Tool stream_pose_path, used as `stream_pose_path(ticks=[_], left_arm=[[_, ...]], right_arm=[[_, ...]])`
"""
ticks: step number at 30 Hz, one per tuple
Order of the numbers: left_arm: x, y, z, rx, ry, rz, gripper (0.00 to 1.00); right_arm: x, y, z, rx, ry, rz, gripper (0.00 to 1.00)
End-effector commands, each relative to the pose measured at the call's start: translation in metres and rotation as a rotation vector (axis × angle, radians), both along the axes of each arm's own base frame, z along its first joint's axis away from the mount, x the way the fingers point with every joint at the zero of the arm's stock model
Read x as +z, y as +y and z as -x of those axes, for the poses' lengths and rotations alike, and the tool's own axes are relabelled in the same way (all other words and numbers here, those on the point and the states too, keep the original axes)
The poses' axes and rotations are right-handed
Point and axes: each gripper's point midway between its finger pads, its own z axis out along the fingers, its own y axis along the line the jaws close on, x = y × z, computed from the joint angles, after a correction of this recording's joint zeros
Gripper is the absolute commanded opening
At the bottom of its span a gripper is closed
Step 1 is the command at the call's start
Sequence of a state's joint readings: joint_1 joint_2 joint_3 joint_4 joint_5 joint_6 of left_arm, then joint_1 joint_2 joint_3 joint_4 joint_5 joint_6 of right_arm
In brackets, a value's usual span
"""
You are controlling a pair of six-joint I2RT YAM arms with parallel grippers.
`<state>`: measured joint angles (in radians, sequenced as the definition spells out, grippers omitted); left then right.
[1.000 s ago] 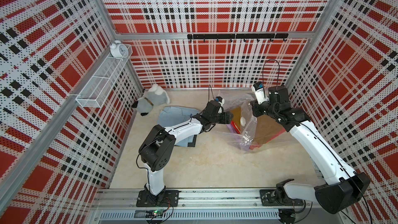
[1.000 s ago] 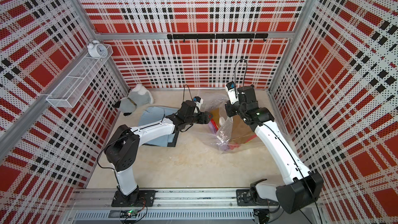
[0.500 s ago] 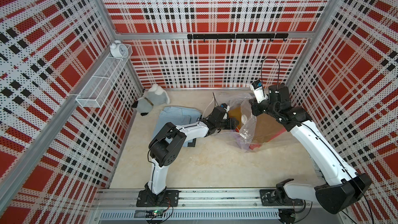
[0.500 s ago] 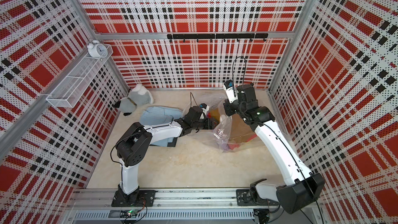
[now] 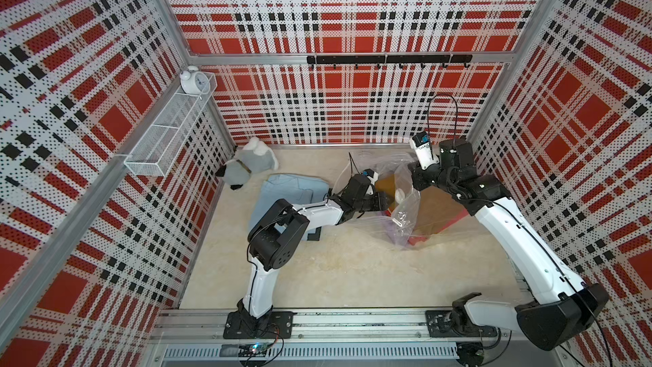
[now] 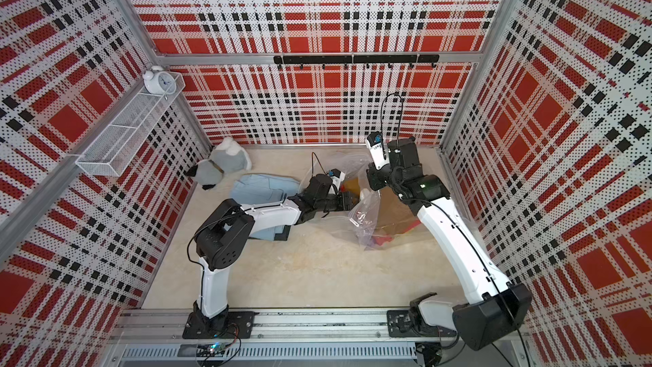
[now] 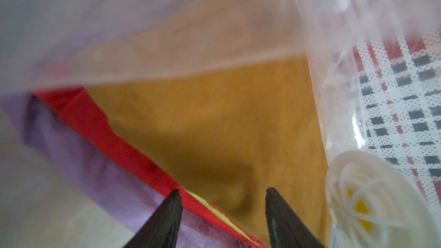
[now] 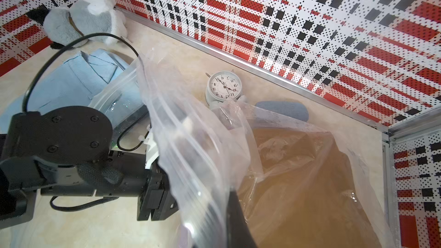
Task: Take the trousers out of the vacuum bag
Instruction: Take out the trousers from the vacuum bag.
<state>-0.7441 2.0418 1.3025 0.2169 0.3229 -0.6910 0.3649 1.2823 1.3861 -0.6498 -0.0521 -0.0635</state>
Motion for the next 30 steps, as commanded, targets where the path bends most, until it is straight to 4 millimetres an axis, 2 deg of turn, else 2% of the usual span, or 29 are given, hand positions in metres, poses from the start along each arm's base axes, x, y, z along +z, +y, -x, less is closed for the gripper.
stream_pose_path(ticks=[1,5,8,12,21,30], left_arm=[[0.012,-0.012,-0.002,-0.029,-0.027,0.039,0.51],[0.016,-0.014,-0.003,-0.033,-0.031,0.049,0.32],[0.025,-0.012,-0.004,-0.029,-0.042,0.056,0.16],[0.04,-0.005,-0.005,-0.016,-0.065,0.058,0.0],[0.087,0.02,-0.008,0.031,-0.146,0.046,0.0],[0.105,0.059,-0.008,0.099,-0.166,0.018,0.0]], right_arm=[[0.015,-0.001,0.004,-0.002,-0.053,-0.014,0.0],[0.014,-0.001,0.004,-0.005,-0.054,-0.012,0.0],[0.013,-0.003,0.004,-0.011,-0.056,-0.01,0.0],[0.014,-0.004,0.003,-0.024,-0.065,-0.012,0.0],[0.009,-0.006,-0.002,-0.042,-0.058,-0.001,0.0],[0.007,-0.006,-0.006,-0.05,-0.059,0.004,0.0]])
